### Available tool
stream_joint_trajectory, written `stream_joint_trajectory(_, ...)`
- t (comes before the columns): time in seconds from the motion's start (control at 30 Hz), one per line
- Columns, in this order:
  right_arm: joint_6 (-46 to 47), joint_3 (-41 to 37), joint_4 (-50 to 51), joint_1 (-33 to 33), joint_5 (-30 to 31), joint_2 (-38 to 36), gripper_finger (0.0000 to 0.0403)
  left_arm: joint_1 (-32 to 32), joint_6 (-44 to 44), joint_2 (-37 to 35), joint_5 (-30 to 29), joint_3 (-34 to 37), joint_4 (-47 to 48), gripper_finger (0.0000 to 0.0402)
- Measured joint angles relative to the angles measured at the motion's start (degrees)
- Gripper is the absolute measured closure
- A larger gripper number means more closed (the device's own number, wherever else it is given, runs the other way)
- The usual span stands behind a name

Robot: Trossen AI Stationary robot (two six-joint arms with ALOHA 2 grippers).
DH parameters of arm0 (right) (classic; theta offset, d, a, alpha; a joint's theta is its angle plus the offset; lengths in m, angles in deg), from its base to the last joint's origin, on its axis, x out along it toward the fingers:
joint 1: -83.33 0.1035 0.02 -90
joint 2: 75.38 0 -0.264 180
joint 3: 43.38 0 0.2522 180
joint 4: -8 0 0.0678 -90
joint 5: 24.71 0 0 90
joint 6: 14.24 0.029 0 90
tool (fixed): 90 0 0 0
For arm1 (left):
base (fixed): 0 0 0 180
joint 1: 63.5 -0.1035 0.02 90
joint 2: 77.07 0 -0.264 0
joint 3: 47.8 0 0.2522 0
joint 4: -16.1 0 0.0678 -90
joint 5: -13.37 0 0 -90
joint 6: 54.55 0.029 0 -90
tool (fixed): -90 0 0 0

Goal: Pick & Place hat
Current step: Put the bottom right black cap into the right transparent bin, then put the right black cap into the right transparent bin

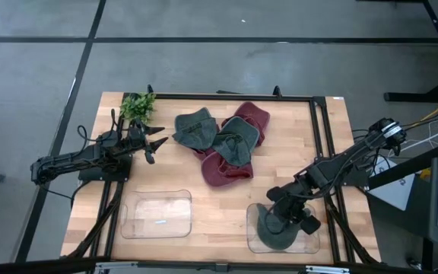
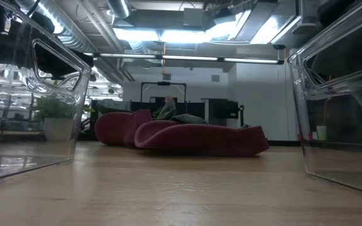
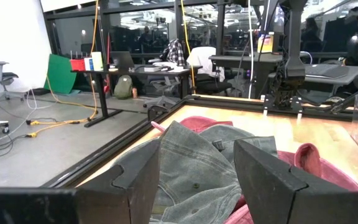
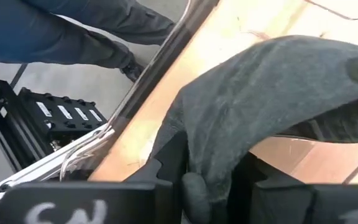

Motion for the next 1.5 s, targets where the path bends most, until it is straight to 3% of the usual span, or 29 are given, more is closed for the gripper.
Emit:
stream_joint_trajectory(0.2,0.15,0.00,0.46,-0.33,1.26,0.00,0.0308,-0.01,0.00,0.00,0.01,0.02,0.00,0.0203)
stream_joint_trajectory(0.7,0.17,0.00,6.98,-4.28,7.18,-8.24,0.0150,-0.02,0.00,0.00,-0.01,0.02,0.00,0.0203)
stream_joint_trajectory(1.2,6.15,0.00,10.37,-13.08,7.17,-12.07,0.0139,-0.01,0.00,0.00,0.00,0.02,0.00,0.0203)
stream_joint_trajectory(1.5,6.72,2.24,2.47,-20.25,7.14,-12.04,0.0139,-0.02,0.00,0.00,0.00,0.01,0.00,0.0203)
